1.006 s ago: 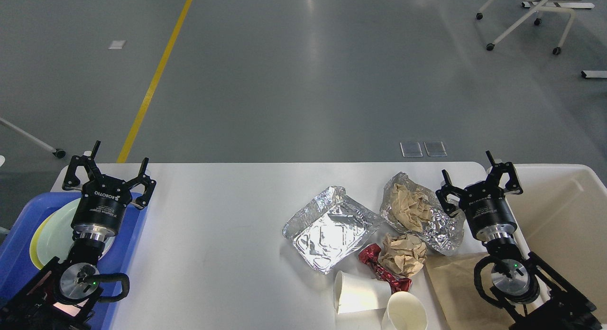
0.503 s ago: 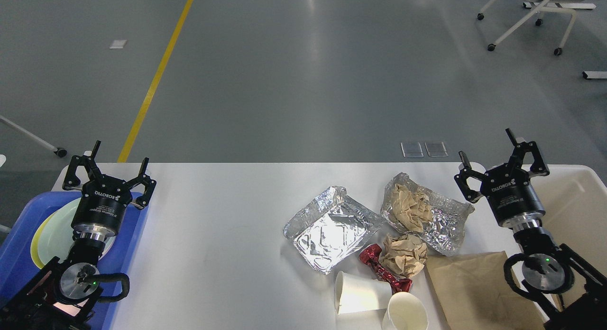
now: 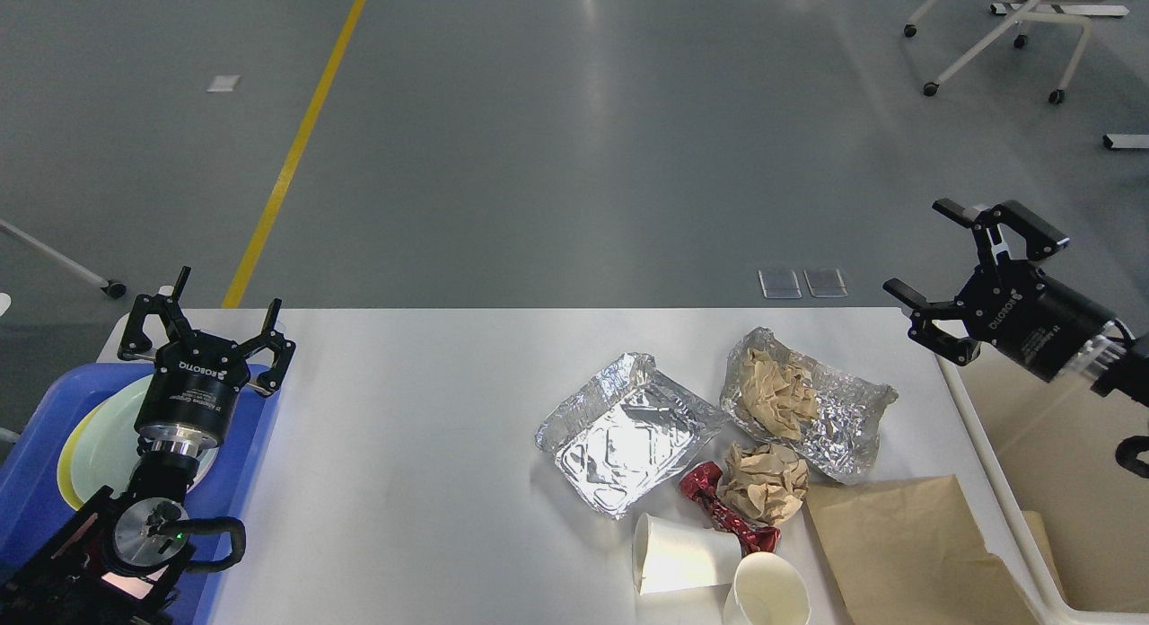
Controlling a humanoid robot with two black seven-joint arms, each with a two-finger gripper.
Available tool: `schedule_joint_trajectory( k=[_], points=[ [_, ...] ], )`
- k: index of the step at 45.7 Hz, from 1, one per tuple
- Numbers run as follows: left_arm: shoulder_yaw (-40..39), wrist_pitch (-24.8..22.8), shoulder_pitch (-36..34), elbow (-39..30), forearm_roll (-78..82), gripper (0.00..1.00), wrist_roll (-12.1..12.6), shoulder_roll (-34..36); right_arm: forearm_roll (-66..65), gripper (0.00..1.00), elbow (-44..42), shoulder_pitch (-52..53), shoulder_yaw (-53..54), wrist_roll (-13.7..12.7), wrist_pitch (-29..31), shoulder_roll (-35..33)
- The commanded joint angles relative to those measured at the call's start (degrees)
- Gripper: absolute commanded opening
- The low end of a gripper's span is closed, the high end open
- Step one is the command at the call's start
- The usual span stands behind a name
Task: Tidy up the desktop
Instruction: 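Raise the right gripper up from the bin edge, then lower the right gripper toward the brown paper bag by the bin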
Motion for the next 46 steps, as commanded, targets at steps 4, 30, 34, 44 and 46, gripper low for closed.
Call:
schedule_joint_trajectory(
  k=[4,30,34,44,46],
  points=[
    [0.0,0.0,0.01,-0.01,0.0,0.96,0.0,0.0,0.65,1.0,0.0,25.46,-35.25,-0.12,0.14,-1.27],
    [0.0,0.0,0.01,0.08,0.0,0.96,0.0,0.0,10.76,1.0,13.0,73.55,-90.4,-30.34,2.07,28.61],
    [0.0,0.0,0.01,-0.01,0.0,0.96,0.0,0.0,10.76,1.0,18.27,78.65,-90.67,-34.57,2.25,30.2],
    [0.0,0.0,0.01,-0.01,0.0,0.96,0.0,0.0,10.14,1.0,34.97,94.55,-91.11,-35.36,2.16,31.34],
    [0.0,0.0,0.01,-0.01,0.0,0.96,0.0,0.0,10.14,1.0,37.6,97.28,-91.11,-35.36,2.07,31.43]
  ],
)
